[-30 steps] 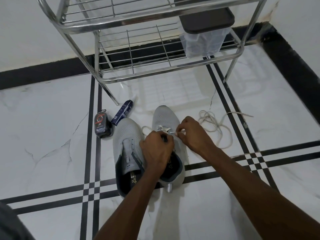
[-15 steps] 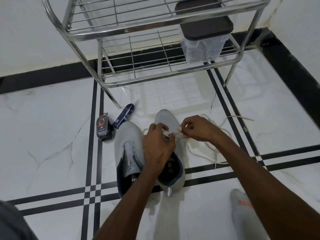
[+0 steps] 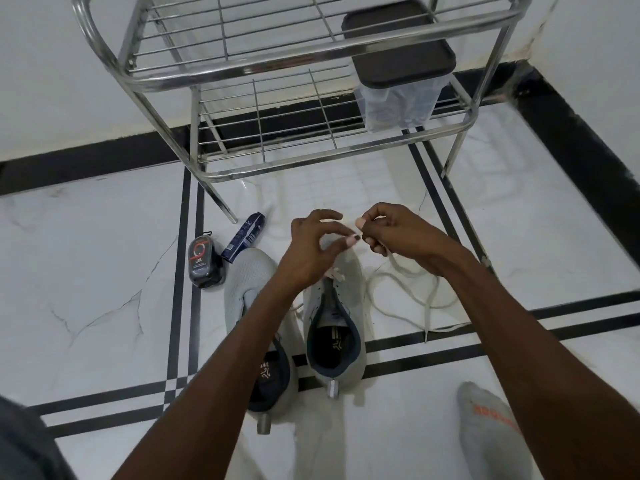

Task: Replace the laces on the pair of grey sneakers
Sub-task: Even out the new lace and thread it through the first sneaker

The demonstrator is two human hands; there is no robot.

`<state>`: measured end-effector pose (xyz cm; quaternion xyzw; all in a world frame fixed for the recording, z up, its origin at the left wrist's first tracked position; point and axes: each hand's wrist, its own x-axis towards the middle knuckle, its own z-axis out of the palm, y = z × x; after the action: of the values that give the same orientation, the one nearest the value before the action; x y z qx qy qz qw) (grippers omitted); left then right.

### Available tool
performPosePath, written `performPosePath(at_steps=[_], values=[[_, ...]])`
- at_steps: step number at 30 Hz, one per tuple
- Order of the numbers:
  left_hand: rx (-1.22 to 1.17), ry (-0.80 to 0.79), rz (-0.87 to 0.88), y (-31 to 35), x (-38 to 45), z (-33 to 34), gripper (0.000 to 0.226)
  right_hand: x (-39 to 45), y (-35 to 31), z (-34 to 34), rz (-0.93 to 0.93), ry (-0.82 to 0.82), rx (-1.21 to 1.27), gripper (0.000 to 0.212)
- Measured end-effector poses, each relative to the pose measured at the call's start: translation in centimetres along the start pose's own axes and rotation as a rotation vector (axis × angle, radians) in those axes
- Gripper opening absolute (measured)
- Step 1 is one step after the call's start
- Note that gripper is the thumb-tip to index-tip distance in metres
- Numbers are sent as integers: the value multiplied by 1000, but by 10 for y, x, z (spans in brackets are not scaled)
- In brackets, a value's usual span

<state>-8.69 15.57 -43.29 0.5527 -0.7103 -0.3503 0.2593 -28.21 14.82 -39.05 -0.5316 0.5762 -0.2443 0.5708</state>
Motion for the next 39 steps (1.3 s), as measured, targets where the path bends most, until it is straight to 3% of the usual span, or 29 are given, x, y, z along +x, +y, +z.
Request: performPosePath(at_steps=[3,5,7,8,10,12,15,18,21,23,26,34,37,39], values=[[-6,300,-177,-18,9,-14,13,2,-2,0,6,7,0,21],[100,412,-317,-33,4,-22,36,2,-1,-1,2,1,-15,19],[206,269,-154,-31,-2,-22,64,2,1,-1,-4,-23,-19,18],[192,152,-58,-25,-2,-19,63,2,1,0,-2,-40,-15,19],[98,-26,15,-16,2,-12,38,4,0,3,4,-65,-7,20],[68,84,-3,-16,8,-17,22,8,-4,5,-1,-59,-17,17],[154,377,-181,-39,9,-36,18,12,-6,6,-16,-38,-24,13],[159,162,-38,-36,-3,-30,59,12,-3,9,-10,-51,-26,12],[91,13,51,-24,-2,-18,33,13,-4,14,0,-78,-27,13],[94,96,21,-30,4,-21,28,13,-9,13,-15,-79,-44,12],[150,238,-83,-48,5,-23,39,6,-8,7,-33,-123,-65,13],[47,321,-241,-49,-4,-21,30,-9,-11,13,-56,-492,-59,19],[59,338,-271,-42,-15,-24,42,-6,-6,22,-66,-449,-111,16],[70,275,-270,-35,-20,-29,27,-2,-1,29,-92,-355,-195,13]])
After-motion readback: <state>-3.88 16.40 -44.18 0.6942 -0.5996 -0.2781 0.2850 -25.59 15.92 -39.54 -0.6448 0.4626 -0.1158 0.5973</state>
